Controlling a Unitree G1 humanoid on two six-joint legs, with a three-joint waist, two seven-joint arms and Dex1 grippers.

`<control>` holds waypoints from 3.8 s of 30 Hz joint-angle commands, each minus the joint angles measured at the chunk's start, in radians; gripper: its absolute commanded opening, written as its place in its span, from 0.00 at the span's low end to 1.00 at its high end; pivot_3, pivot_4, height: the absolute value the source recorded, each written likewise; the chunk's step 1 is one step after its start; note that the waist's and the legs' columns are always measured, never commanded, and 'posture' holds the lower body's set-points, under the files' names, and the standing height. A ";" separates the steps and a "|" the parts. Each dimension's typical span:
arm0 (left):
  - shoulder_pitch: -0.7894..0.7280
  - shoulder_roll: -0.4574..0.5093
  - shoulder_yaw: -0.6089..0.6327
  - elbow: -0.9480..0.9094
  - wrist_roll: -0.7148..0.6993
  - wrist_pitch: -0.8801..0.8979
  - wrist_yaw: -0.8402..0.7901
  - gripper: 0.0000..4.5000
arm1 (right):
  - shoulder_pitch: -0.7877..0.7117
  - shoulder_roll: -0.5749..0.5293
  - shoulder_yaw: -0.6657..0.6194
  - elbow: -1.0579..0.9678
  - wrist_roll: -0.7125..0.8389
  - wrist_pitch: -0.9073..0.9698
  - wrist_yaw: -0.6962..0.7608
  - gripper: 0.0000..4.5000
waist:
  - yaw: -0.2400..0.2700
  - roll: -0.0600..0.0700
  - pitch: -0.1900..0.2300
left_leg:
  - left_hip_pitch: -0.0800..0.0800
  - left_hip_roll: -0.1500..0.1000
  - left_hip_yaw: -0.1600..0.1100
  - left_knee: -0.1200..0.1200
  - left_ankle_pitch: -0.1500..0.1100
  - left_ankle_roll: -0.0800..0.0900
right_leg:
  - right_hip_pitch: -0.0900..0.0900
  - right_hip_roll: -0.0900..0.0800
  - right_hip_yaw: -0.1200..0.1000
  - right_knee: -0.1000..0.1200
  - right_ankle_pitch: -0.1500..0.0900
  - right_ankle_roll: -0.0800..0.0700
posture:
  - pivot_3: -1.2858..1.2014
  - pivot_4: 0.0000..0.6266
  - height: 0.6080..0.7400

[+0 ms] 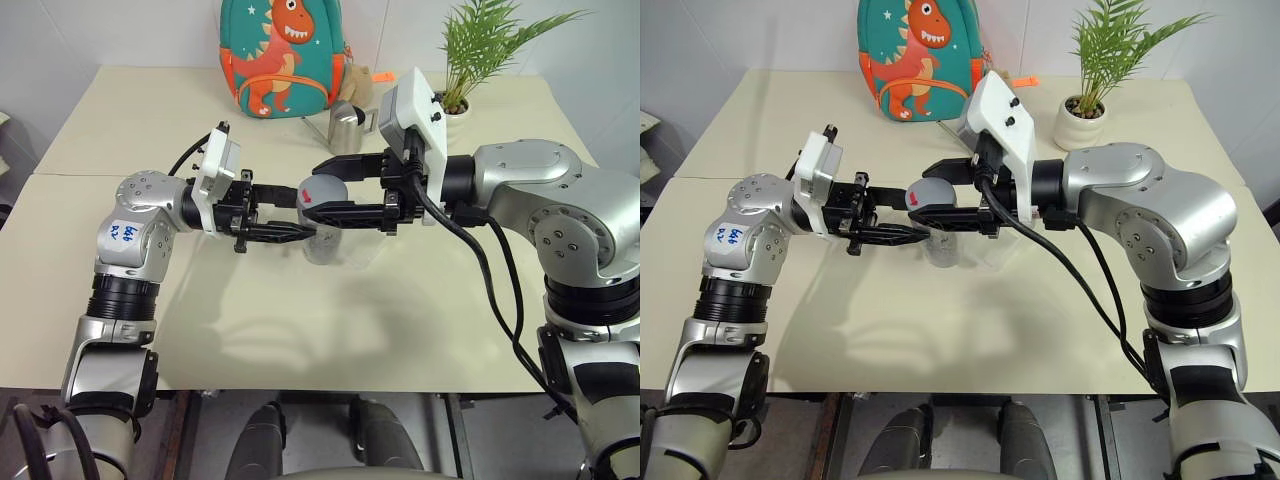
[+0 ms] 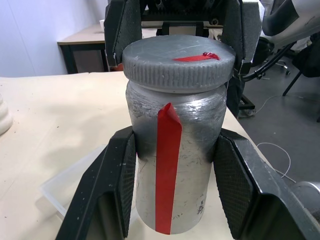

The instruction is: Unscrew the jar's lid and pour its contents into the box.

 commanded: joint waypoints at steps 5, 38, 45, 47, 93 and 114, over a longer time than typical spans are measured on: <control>0.053 0.001 -0.075 -0.016 0.044 0.007 -0.036 0.43 | -0.078 -0.027 -0.110 0.003 -0.049 -0.103 -0.029 0.57 | 0.000 0.000 0.000 | 0.000 0.000 0.000 0.000 0.000 0.000 | 0.000 0.000 0.000 0.000 0.000 0.000 | 0.52 0.24 1.00; 0.068 0.014 -0.073 -0.028 0.051 -0.007 -0.023 0.43 | -0.056 -0.027 -0.156 -0.033 0.009 -0.048 -0.091 0.57 | 0.001 0.002 0.001 | 0.000 0.000 0.002 0.000 0.000 0.000 | 0.000 0.001 0.002 0.000 0.000 0.000 | 0.52 0.24 1.00; 0.030 0.008 -0.031 -0.042 0.022 0.014 0.016 0.43 | -0.028 -0.044 -0.167 -0.039 0.004 -0.036 -0.109 0.57 | 0.000 0.002 0.001 | 0.000 0.000 0.002 0.000 0.000 0.000 | -0.001 0.001 0.003 0.000 0.000 0.000 | 0.52 0.24 1.00; 0.008 0.019 0.002 -0.048 0.011 0.028 0.041 0.43 | 0.017 -0.070 -0.169 -0.004 -0.044 -0.056 -0.123 0.57 | 0.001 0.002 0.001 | 0.000 0.000 0.002 0.000 0.000 0.000 | -0.001 0.001 0.003 0.000 0.000 0.000 | 0.52 0.24 1.00; -0.240 -0.054 -0.016 0.457 0.431 -0.740 0.418 0.43 | 0.761 -0.131 -0.456 -0.115 -0.096 -0.215 -0.035 1.00 | 0.008 0.002 0.001 | 0.000 -0.001 0.006 0.002 0.000 0.001 | -0.001 0.001 0.007 0.000 0.002 0.003 | 0.52 0.24 1.00; -0.742 -0.063 -0.897 0.731 1.934 -1.140 1.981 0.43 | 0.862 -0.209 -0.569 -0.211 0.094 -0.176 -0.008 1.00 | 0.052 0.000 0.002 | -0.002 -0.002 0.012 0.003 -0.003 0.004 | 0.002 0.001 0.012 -0.012 0.008 0.012 | 0.52 0.24 1.00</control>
